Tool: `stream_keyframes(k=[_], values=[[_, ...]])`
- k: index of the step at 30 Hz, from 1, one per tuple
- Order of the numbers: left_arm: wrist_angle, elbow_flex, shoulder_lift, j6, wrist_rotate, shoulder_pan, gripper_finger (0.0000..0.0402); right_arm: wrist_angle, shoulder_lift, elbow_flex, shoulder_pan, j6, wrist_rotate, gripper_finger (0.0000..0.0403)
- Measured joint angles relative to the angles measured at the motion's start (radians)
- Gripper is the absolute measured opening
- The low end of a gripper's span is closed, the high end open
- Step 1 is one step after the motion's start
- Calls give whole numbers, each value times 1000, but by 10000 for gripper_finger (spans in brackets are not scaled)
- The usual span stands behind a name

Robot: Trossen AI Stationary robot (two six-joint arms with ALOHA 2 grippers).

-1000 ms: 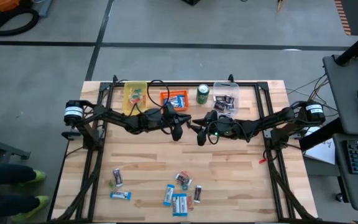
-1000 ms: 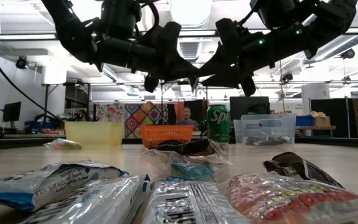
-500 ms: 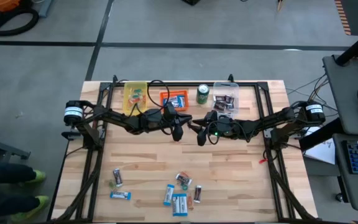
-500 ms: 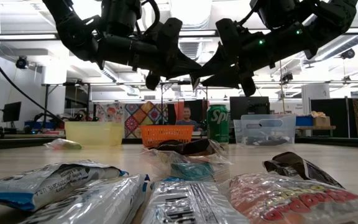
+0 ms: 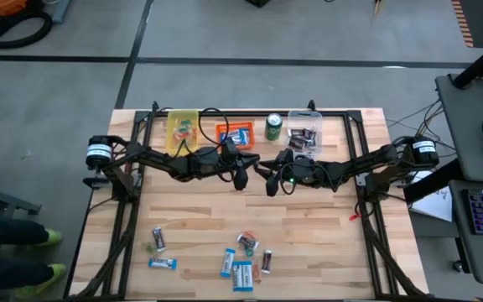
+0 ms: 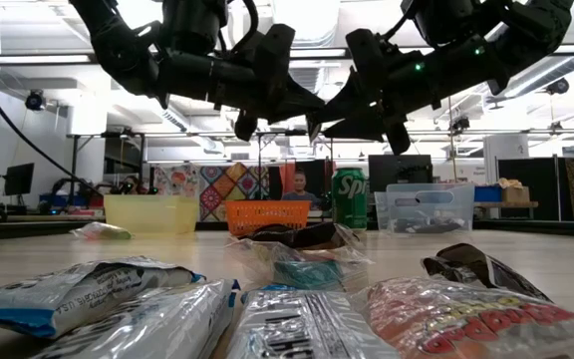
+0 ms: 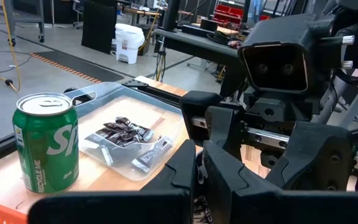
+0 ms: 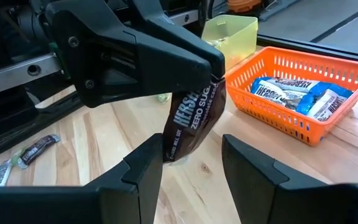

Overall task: Organize candy in baskets
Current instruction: Put the brown chocolate into the transparent bin

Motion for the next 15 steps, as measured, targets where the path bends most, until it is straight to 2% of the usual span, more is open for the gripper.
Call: stream_keyframes(k=[15], values=[[21, 0, 0, -3, -4, -20, 1, 7, 0, 0, 0, -11, 0, 153]])
